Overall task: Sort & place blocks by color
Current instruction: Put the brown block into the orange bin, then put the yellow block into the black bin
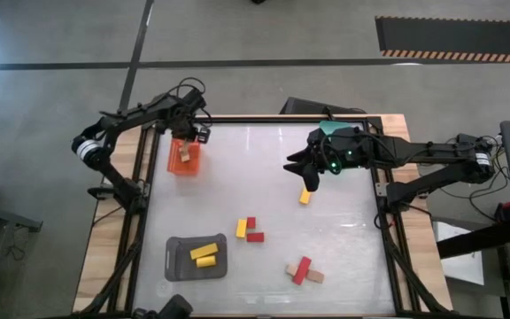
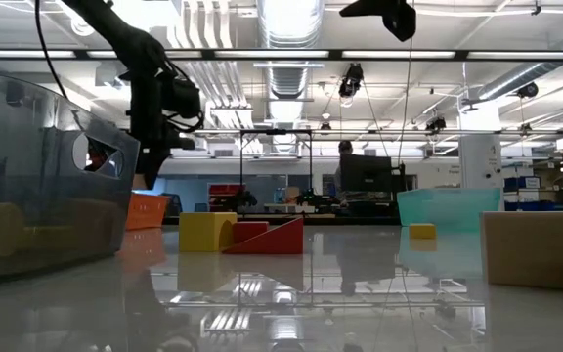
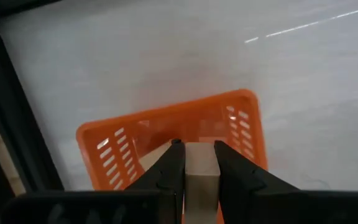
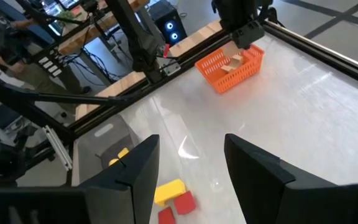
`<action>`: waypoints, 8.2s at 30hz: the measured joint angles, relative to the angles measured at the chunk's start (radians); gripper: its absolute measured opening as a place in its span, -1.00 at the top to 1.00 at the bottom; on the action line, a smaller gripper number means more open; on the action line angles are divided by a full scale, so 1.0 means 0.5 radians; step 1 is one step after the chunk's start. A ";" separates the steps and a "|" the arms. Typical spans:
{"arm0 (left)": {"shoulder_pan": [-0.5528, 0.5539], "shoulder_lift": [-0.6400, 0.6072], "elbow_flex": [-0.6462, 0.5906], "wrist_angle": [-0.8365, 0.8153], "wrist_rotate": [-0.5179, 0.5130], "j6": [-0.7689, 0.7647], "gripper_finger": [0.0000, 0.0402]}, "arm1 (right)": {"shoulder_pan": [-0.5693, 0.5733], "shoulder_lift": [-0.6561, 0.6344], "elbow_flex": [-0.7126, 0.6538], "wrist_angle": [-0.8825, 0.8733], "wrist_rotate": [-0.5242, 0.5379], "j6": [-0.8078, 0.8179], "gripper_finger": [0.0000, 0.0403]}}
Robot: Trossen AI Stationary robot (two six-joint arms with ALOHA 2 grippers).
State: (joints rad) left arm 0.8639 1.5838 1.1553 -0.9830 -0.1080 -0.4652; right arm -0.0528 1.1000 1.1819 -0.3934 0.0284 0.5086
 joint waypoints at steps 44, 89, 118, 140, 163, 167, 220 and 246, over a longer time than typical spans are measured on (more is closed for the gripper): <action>-0.691 -0.824 -0.002 0.255 -0.003 -0.019 0.50 | -0.005 0.473 -0.023 -0.779 -0.010 1.200 0.15; -0.753 -0.869 -0.002 0.481 -0.073 -0.193 0.50 | -0.144 1.078 -0.189 -0.922 -0.057 1.515 -0.27; -0.753 -0.868 -0.002 0.483 -0.080 -0.194 0.50 | -0.103 1.071 -0.379 -0.647 -0.210 1.510 0.42; -0.980 -0.924 0.014 0.743 0.216 -0.035 0.50 | -0.085 0.682 -0.348 0.672 -0.842 0.653 0.40; -1.454 -0.923 0.004 1.704 1.156 0.948 0.50 | -0.087 0.592 -0.348 1.694 -1.461 0.856 0.40; -1.477 -0.858 0.004 1.698 1.138 0.935 0.50 | -0.087 0.592 -0.348 1.792 -1.487 0.896 0.40; -1.548 -0.384 0.006 2.226 1.516 0.839 0.89 | -0.087 0.598 -0.352 1.781 -1.539 0.952 0.40; -1.550 -0.490 0.001 2.061 1.472 0.911 0.21 | -0.086 0.606 -0.347 1.875 -1.680 1.123 0.41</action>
State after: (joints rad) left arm 0.0887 1.3388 1.1557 0.0477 0.6280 -0.0096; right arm -0.0959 1.4029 1.0084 0.5442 -0.8114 1.0700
